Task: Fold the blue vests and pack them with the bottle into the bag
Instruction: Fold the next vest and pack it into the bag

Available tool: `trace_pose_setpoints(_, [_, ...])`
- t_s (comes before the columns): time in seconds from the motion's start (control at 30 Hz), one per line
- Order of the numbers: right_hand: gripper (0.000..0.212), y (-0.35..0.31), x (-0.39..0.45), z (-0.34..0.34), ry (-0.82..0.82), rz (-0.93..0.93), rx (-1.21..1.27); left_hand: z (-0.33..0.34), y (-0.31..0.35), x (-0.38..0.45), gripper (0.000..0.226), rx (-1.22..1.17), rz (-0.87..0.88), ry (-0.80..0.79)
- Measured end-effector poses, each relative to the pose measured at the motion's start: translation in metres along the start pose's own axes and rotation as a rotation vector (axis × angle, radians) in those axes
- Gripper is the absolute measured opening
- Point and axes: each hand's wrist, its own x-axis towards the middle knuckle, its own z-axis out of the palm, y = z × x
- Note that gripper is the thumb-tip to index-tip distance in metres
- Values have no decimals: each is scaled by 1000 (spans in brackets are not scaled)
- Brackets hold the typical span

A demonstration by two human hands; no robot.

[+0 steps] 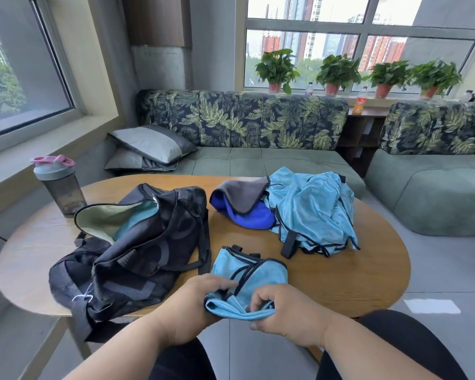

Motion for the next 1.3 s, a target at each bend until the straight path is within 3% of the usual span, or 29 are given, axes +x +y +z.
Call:
trace_pose_setpoints(0.07, [17,4,0,0,24,8,31,1,0,1,10,-38,-42,-37])
trace_pose_setpoints(0.1, [17,7,0,-1,46,12,46,2,0,2,8,-77,-97,-39])
trace_pose_setpoints(0.2, [15,11,5,-5,138,24,179,3,-3,8,18,-106,-251,26])
trace_pose_setpoints(0.37, [12,16,31,-16,393,24,391,9,1,29,26,-78,-326,232])
trace_pose_setpoints(0.5, [15,37,52,-10,510,104,302,15,1,48,38,130,-422,352])
trace_pose_setpoints(0.6, [27,56,58,-5,578,118,114,18,-6,53,28,118,-496,402])
trace_pose_setpoints(0.7, [44,66,61,-5,546,149,0,19,-7,53,52,132,-567,462])
trace_pose_setpoints(0.77, [46,70,64,-3,493,160,-48,20,-7,55,76,186,-624,436])
trace_pose_setpoints(0.87, [43,71,70,1,467,118,-63,20,-4,62,91,250,-696,355])
trace_pose_setpoints(0.97, [41,73,74,2,441,101,-49,19,0,71,86,261,-729,302])
trace_pose_setpoints(1.13, [22,77,73,-1,398,104,47,21,-9,74,56,-213,-662,311])
trace_pose_setpoints(1.2, [21,79,71,-1,363,116,89,23,-15,70,61,-245,-645,356])
trace_pose_setpoints(1.3, [26,80,70,1,348,116,141,21,-11,65,52,-252,-580,417])
